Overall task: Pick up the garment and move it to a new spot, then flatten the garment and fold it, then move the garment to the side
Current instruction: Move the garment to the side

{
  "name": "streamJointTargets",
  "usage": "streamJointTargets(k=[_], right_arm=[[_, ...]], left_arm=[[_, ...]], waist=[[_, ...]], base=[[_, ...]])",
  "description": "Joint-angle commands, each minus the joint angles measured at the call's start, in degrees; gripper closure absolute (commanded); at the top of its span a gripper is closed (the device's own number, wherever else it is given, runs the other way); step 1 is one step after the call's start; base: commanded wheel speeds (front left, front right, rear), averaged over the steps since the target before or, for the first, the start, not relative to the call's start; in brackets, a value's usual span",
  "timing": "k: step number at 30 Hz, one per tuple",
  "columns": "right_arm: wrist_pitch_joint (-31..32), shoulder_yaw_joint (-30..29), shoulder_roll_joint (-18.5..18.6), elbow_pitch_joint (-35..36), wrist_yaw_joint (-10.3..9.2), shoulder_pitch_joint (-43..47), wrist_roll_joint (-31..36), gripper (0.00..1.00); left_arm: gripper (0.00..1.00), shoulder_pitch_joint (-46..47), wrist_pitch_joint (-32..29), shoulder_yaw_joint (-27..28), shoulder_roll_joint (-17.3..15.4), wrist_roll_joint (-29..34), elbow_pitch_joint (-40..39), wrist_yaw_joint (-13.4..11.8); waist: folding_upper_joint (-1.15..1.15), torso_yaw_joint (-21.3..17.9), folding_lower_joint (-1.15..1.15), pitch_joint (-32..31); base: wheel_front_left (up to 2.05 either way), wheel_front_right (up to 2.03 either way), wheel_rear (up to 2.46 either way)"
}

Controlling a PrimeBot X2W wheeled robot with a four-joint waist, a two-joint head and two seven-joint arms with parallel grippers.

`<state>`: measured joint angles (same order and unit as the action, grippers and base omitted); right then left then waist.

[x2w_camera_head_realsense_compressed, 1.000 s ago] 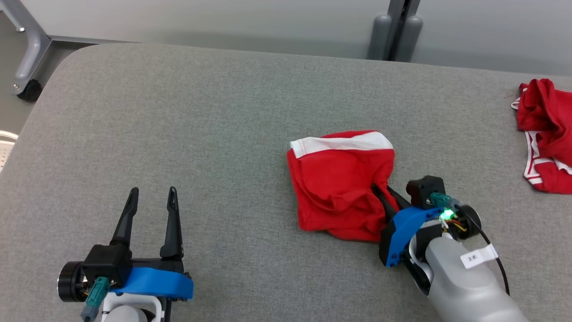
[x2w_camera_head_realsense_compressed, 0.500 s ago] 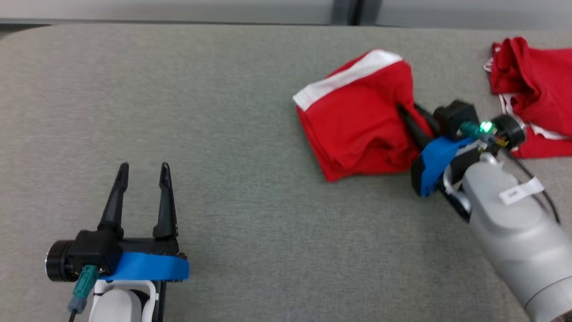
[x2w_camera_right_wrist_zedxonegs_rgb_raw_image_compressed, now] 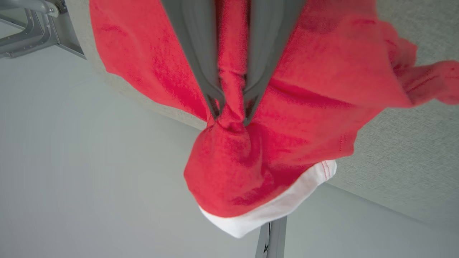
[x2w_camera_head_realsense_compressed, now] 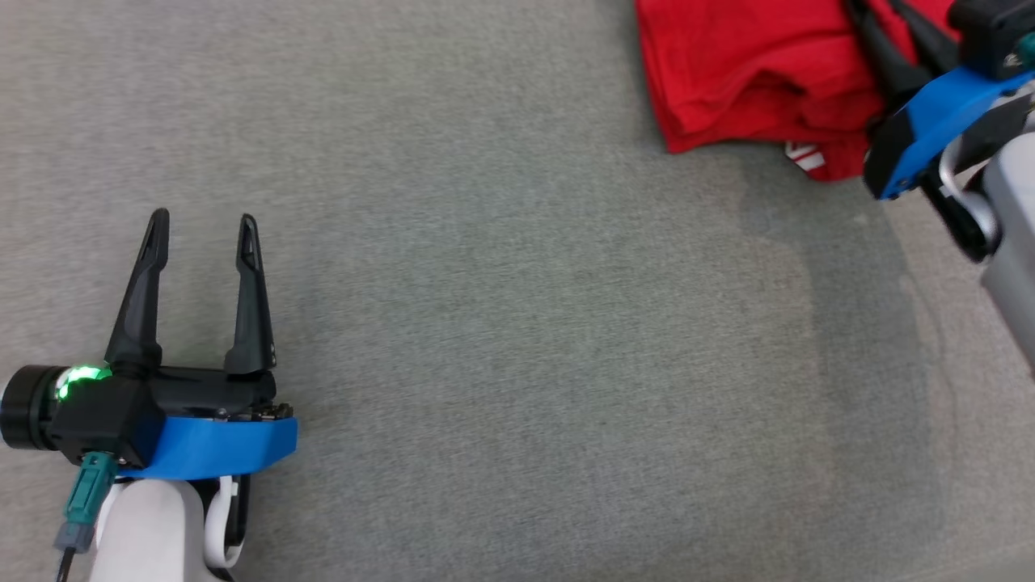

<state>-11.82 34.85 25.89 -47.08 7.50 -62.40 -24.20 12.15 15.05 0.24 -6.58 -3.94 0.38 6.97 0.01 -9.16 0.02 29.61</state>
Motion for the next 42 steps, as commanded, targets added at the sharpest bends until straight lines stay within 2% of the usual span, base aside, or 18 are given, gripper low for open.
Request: streamJointTargets(k=[1,8,13,17,21,22,24,29,35,42], right_arm=[[0.5,0.0,1.7,0.8,-0.01,-1.4,-1.2,1.0],[3.7,-0.9,9.0,5.3,-0.01,-2.6,-7.6,1.0],[6.5,-2.2,12.3,6.3,-0.01,-3.3,-10.4,1.0],[8.6,-2.2,12.9,4.1,-0.01,-4.5,-10.1,1.0],[9.5,-1.2,11.8,0.4,-0.01,-6.9,-7.7,1.0],[9.5,-1.1,11.4,-0.9,-0.01,-7.5,-6.9,0.87],[9.1,-1.3,10.7,-3.6,-0.01,-9.0,-5.0,0.0],[6.5,-3.3,9.0,-10.8,-0.01,-12.3,-1.0,0.0],[2.0,-4.5,7.3,-15.1,-0.01,-13.7,2.4,0.0],[-2.9,-7.4,4.0,-15.6,-0.01,-10.5,2.2,0.0]], left_arm=[[0.0,1.0,0.1,0.0,-0.7,0.4,-0.7,0.2],[0.0,1.5,0.1,-0.7,-2.9,0.8,-4.2,0.4],[0.0,2.4,0.1,-1.3,-4.1,0.8,-5.8,0.5],[0.0,3.3,0.1,-1.7,-5.0,0.5,-6.2,0.6],[0.0,3.6,0.1,-1.5,-5.6,0.3,-6.3,0.6],[0.0,3.7,0.1,-1.4,-5.6,0.2,-6.4,0.6],[0.0,3.7,0.0,-1.3,-5.6,0.1,-6.4,0.6],[0.0,3.8,0.0,-1.1,-5.1,-0.1,-6.4,0.3],[0.0,2.9,0.0,-0.5,-4.5,-0.4,-5.9,0.1],[0.0,1.3,0.1,0.3,-2.8,-1.1,-3.9,-0.1]], waist=[[-0.01,-0.8,-0.02,0.6],[-0.01,-4.8,-0.02,3.9],[-0.01,-5.7,-0.02,6.0],[-0.01,-5.4,-0.02,7.4],[-0.01,-4.6,-0.02,8.5],[-0.01,-4.4,-0.02,8.6],[-0.01,-4.0,-0.02,8.8],[-0.01,-3.0,-0.02,8.5],[-0.01,-2.9,-0.02,6.8],[-0.01,-1.9,-0.02,1.2]], base=[[0.0,0.0,0.0],[0.0,0.0,0.0],[0.0,0.0,0.0],[0.0,0.0,0.0],[0.0,0.0,0.0],[0.0,0.0,0.0],[0.0,0.0,0.0],[0.0,0.0,0.0],[0.0,0.0,0.0],[0.0,0.0,0.0]])
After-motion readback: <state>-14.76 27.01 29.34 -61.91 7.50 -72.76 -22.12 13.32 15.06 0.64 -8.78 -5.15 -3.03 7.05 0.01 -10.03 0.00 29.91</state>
